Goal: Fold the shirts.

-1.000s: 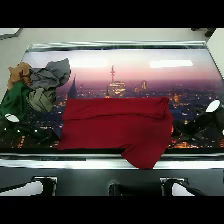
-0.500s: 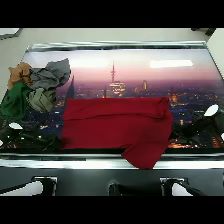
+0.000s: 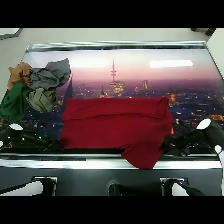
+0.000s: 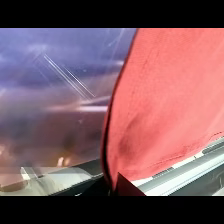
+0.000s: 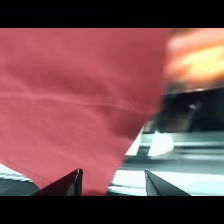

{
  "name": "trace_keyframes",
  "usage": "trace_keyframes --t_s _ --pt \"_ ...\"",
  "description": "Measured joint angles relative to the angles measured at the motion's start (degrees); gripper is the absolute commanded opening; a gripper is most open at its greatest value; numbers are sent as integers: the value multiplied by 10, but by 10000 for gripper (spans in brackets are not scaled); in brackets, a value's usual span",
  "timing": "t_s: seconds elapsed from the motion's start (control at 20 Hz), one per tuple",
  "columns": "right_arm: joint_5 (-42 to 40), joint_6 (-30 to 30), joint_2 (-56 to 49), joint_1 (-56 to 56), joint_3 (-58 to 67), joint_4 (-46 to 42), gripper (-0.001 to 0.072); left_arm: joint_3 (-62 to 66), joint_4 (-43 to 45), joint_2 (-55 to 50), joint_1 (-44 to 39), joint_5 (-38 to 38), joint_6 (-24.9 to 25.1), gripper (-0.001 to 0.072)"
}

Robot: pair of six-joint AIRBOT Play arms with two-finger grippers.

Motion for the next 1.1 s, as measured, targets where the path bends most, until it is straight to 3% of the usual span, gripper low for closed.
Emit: trace_keyframes --t_s 0.1,0.15,0.2,0.25,0.5,0.65,0.85,1.1 --pt "-29 -9 2 0 -25 17 491 0 -3 0 0 1 0 29" --pt "-40 -11 3 0 -35 25 445 0 -5 0 0 2 0 29" --pt "-47 -11 4 -1 -44 34 316 0 -7 0 0 3 0 29" --pt "-59 -10 4 0 -53 40 65 -1 -11 0 0 5 0 29" --pt "-113 -17 11 0 -43 56 41 24 -17 10 0 35 15 25" --pt "-91 -17 26 1 31 74 40 86 -44 35 -2 29 19 23" --pt "-114 7 -18 20 173 81 40 211 -65 17 -38 39 -19 24" --pt "-169 47 -167 51 348 86 42 400 -73 -117 -81 60 -86 25"
